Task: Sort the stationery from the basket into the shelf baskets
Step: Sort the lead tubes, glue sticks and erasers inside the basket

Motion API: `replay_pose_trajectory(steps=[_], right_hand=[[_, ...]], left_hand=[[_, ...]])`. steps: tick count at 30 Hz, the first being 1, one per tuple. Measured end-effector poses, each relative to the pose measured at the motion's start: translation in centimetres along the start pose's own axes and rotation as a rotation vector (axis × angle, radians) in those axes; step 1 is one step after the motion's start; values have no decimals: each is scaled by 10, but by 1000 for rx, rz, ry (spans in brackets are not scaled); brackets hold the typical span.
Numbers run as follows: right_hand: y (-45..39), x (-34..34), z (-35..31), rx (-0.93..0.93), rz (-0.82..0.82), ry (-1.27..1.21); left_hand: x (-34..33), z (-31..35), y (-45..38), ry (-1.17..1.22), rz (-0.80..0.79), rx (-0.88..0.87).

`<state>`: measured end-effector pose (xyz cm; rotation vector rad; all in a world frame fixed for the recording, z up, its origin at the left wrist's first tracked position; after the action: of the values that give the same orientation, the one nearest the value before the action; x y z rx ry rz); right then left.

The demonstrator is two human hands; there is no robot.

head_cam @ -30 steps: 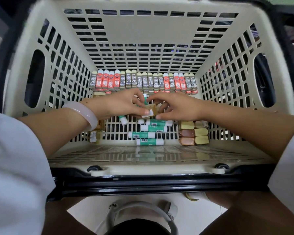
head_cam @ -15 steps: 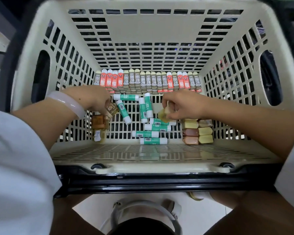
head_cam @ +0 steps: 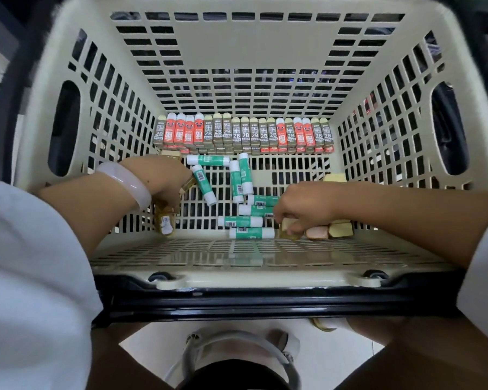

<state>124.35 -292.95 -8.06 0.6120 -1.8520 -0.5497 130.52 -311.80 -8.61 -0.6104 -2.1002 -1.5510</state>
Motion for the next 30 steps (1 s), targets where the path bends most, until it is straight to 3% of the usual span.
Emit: replay_pose_trajectory(steps=[5,8,11,14,16,19,21,22,25,27,30], right_hand=[[0,-5,0,-21,-40,39],[2,-4,-1,9,-59,86],[1,-8,-5,57,-75,138],[1,-8,-1,6,-94,39],[1,0,-1,-13,3,-71],[5,27,6,-67,380,-493],[6,36,10,-84,512,-773],[6,38,10,-77,532,-793],[8,40,15,-108,568,-603],[12,39,25,-231,553,-431],[15,26,34,-404,355,-225]], left_hand=[[10,10,-3,168,60,-118],[22,20,-1,468,86,-229],[29,29,3,815,14,-292],[32,33,9,1054,-35,-322],[33,35,12,1125,-41,-327],[37,39,16,1236,-35,-332],[41,44,19,1280,5,-341],[43,47,21,1283,29,-347],[46,52,22,1227,98,-328],[45,49,18,1131,176,-293],[43,41,12,841,280,-250]])
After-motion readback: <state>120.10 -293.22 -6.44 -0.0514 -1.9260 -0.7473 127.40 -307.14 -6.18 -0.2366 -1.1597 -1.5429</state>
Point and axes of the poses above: each hand's wrist, its own y-axis away from the middle knuckle, its own x-axis out of the back of the hand, z = x × y, the point moved 6 cm from there along -y, towards the middle knuckle, and after that the axes turned 8 degrees about x, right-handed, at the moved point
